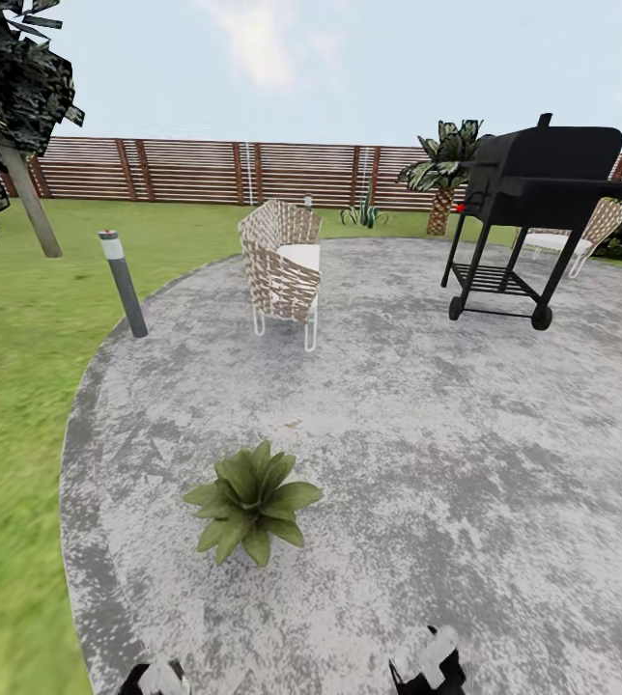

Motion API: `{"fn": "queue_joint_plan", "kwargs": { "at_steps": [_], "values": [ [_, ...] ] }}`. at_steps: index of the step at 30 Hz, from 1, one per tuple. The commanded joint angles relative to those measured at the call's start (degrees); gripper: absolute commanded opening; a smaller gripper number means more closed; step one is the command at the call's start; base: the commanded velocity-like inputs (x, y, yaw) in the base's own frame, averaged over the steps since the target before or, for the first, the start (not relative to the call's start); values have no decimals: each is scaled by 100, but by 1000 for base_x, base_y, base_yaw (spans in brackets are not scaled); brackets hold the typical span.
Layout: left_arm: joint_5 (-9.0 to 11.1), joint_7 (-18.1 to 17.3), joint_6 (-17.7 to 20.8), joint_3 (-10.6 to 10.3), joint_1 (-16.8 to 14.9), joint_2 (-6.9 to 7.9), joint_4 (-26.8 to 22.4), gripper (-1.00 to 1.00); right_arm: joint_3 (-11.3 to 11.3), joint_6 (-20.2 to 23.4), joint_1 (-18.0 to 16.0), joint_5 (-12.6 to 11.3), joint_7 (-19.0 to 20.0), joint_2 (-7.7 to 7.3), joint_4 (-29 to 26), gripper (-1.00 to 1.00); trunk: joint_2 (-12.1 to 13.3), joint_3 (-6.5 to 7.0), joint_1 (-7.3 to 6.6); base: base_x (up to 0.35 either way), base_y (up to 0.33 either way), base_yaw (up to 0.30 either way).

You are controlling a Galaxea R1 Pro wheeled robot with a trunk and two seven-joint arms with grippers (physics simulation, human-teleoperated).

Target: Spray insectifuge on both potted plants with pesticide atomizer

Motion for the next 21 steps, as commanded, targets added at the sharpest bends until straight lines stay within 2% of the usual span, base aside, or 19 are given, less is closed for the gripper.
{"fn": "queue_joint_plan", "kwargs": {
  "at_steps": [1,2,3,4,5,6,7,8,10,12,13,15,18,21],
  "values": [
    [-313,-568,20,-5,-202,59,-8,-100,47,109,-3,111,405,-29,-199,100,-2,-6,-1,0,0,0],
    [-638,-1251,85,-40,-463,102,-9,-100,62,330,-6,250,980,-55,-522,100,-2,-6,-1,0,0,0],
    [-823,-1636,127,-53,-622,116,-9,-100,70,489,-8,345,1346,-63,-747,100,-2,-6,-1,0,0,0],
    [-1075,-2131,207,-65,-834,119,-10,-100,78,712,-10,501,1899,-68,-1096,100,-2,-6,-1,0,0,0],
    [-1218,-2392,277,-70,-954,111,-11,-100,81,836,-13,592,2231,-70,-1314,100,-2,-6,-1,0,0,0],
    [-1414,-2712,430,-73,-1129,86,-19,-100,84,1002,-19,690,2720,-69,-1636,100,-2,-6,-1,0,0,0],
    [-1531,-2884,558,-75,-1238,71,-48,-100,85,1103,-26,727,3027,-64,-1835,100,-2,-6,-1,0,0,0],
    [-1683,-3105,765,-76,-1370,56,-159,-100,86,1249,-38,757,3455,-57,-2113,100,-2,-6,-1,0,0,0],
    [-1877,-3486,1111,-76,-1475,48,-505,-100,87,1478,-64,775,4007,-32,-2546,100,-2,-6,-1,0,0,0],
    [-1975,-3812,1382,-82,-1507,49,-835,-100,88,1635,-84,776,4239,-13,-2788,100,-2,-6,-1,0,0,0],
    [-2019,-4139,1624,-84,-1524,49,-1168,-100,92,1709,-94,767,4335,0,-2908,100,-2,-6,-1,0,0,0],
    [-2039,-4420,1763,-87,-1531,46,-1457,-100,95,1744,-98,761,4379,9,-2960,100,-2,-6,-1,0,0,0],
    [-2055,-4565,1824,-129,-1533,28,-1613,-100,99,1758,-100,758,4399,40,-2978,100,-2,-6,-1,0,0,0],
    [-2170,-4583,1840,-336,-1532,24,-1638,-100,103,1761,-100,758,4408,103,-2984,100,-2,-6,-1,0,0,0]
  ]
}}
